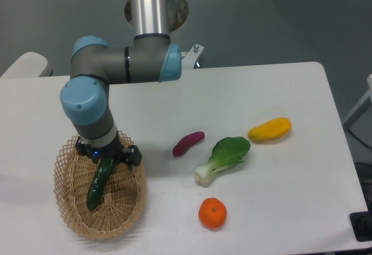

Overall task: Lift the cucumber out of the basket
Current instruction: 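Lower the gripper onto the cucumber and close the fingers on it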

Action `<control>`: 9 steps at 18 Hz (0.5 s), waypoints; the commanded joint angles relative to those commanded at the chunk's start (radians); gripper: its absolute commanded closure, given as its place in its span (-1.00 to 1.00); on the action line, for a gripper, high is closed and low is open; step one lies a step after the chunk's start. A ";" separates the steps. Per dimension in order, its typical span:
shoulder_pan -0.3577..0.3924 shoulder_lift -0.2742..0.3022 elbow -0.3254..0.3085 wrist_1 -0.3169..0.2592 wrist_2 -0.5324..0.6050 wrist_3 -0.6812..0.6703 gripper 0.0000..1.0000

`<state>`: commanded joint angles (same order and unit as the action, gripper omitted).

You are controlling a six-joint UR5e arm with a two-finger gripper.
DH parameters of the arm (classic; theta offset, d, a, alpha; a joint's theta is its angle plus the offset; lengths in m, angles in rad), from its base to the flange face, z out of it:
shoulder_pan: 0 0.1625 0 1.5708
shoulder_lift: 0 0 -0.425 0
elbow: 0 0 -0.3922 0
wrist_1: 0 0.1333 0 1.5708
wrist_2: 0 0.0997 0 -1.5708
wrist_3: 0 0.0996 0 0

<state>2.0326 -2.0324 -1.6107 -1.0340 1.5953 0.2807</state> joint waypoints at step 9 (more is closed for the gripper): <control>-0.034 -0.057 -0.038 0.094 0.000 0.005 -1.00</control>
<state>1.9988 -2.0892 -1.6490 -0.9404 1.5953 0.2853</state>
